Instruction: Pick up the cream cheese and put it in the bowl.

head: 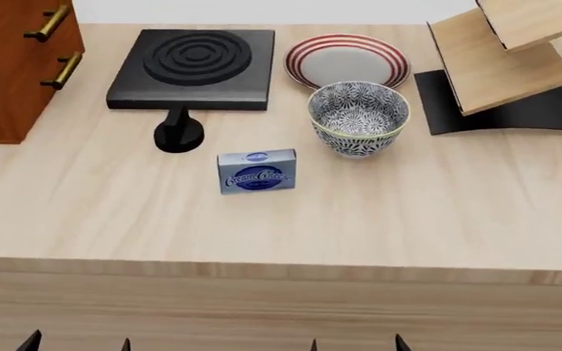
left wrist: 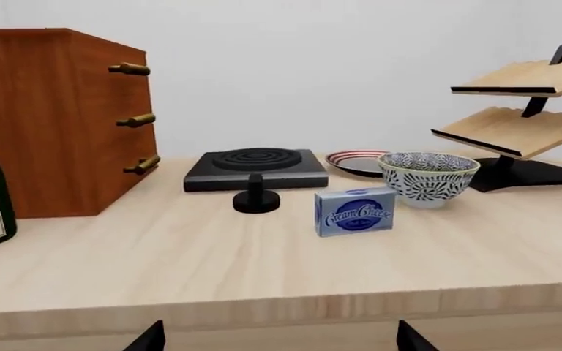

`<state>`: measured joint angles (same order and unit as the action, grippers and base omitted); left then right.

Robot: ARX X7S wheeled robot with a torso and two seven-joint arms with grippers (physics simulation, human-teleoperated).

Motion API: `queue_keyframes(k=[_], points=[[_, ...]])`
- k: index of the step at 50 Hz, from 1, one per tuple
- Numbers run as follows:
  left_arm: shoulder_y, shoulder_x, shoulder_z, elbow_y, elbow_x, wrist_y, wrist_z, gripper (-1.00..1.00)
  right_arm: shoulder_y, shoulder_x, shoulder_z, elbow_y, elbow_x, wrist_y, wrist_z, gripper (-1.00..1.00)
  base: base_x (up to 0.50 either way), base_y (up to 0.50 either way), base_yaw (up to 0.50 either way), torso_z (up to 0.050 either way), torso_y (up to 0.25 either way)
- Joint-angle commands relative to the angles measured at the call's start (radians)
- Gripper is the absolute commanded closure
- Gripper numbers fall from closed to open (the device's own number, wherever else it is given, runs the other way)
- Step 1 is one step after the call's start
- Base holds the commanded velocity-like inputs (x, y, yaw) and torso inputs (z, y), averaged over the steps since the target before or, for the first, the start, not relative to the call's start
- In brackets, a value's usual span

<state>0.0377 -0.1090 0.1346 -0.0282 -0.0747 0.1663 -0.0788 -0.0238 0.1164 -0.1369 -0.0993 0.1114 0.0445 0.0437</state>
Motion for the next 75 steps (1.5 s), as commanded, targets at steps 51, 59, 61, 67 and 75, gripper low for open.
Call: queue_keyframes(k=[51,59,61,67,75], points=[[-0.002,-0.045,0.058,0.003,-0.034,0.012,-0.054,-1.00,-0.003,0.046,-0.056,-0.007,0.025,-0.033,0.052,-1.00,0.10,-0.12,0.00,0.000,0.000],[-0.003,-0.049,0.063,0.003,-0.037,0.009,-0.060,-1.00,-0.003,0.052,-0.062,-0.007,0.026,-0.036,0.058,-1.00,0.16,0.00,0.00,0.000,0.000],[-0.004,-0.050,0.065,0.006,-0.038,0.005,-0.061,-1.00,-0.002,0.053,-0.063,-0.007,0.026,-0.036,0.059,-1.00,0.16,0.00,0.00,0.000,0.000],[-0.005,-0.053,0.069,0.005,-0.040,0.005,-0.066,-1.00,-0.002,0.057,-0.067,-0.007,0.029,-0.039,0.062,-1.00,0.16,0.00,0.00,0.000,0.000],[-0.003,-0.057,0.073,0.005,-0.044,0.012,-0.071,-1.00,-0.003,0.061,-0.070,-0.008,0.034,-0.043,0.066,-1.00,0.16,0.00,0.00,0.000,0.000]])
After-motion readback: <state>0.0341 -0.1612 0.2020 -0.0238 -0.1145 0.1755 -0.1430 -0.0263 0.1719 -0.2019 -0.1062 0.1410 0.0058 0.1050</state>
